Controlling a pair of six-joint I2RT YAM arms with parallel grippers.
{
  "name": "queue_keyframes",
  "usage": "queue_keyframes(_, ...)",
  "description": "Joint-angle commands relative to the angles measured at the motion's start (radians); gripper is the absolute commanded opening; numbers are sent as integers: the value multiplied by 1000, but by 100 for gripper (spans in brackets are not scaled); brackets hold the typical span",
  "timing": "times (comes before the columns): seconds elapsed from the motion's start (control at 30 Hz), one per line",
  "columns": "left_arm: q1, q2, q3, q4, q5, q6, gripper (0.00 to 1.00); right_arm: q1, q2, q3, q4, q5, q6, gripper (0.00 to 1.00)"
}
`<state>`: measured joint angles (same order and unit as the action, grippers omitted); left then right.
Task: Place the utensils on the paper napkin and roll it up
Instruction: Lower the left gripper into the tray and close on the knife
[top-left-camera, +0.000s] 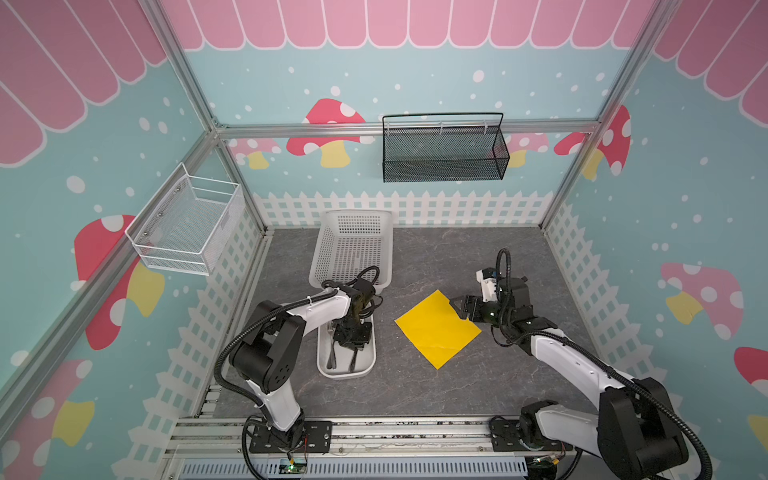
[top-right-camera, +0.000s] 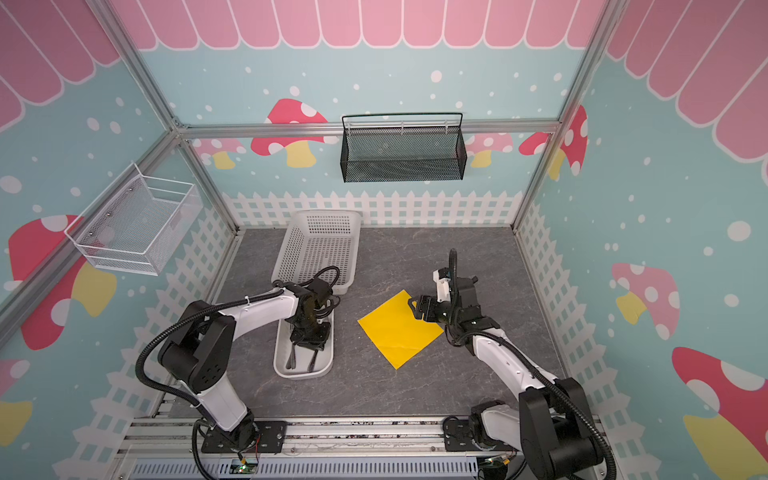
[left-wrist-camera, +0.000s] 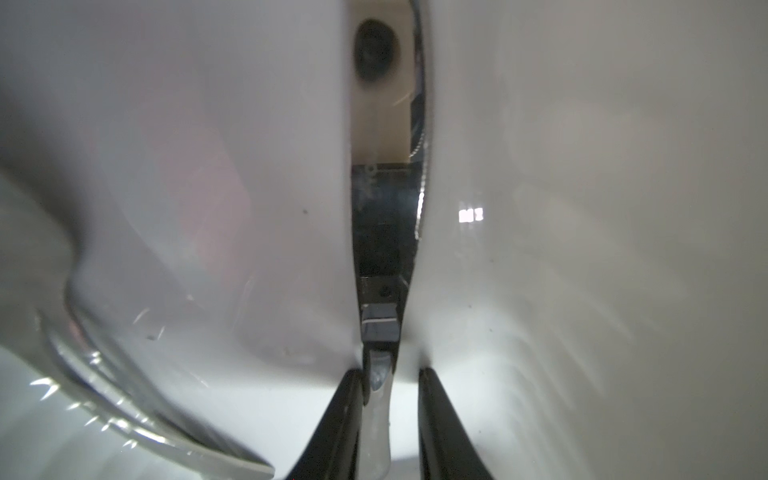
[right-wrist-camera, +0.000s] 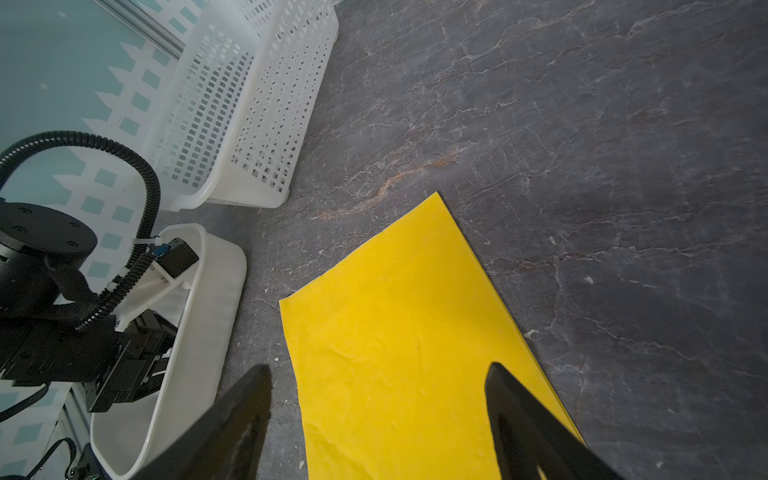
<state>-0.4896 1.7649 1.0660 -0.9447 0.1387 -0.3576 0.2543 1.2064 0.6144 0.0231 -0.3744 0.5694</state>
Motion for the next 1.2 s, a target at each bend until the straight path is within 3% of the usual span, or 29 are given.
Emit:
queue_keyframes(0.0,-7,56,-13,-23,-5,27,27,-5,5,25,-16,-4,-9,82)
queue_keyframes(0.63,-24,122,51,5,-39,25,27,-6,10,46,-58,1,-28,83)
queue_keyframes(1.17,-27,94,62,11,-71,26,15,-6,35,85,-109,24,-58,83)
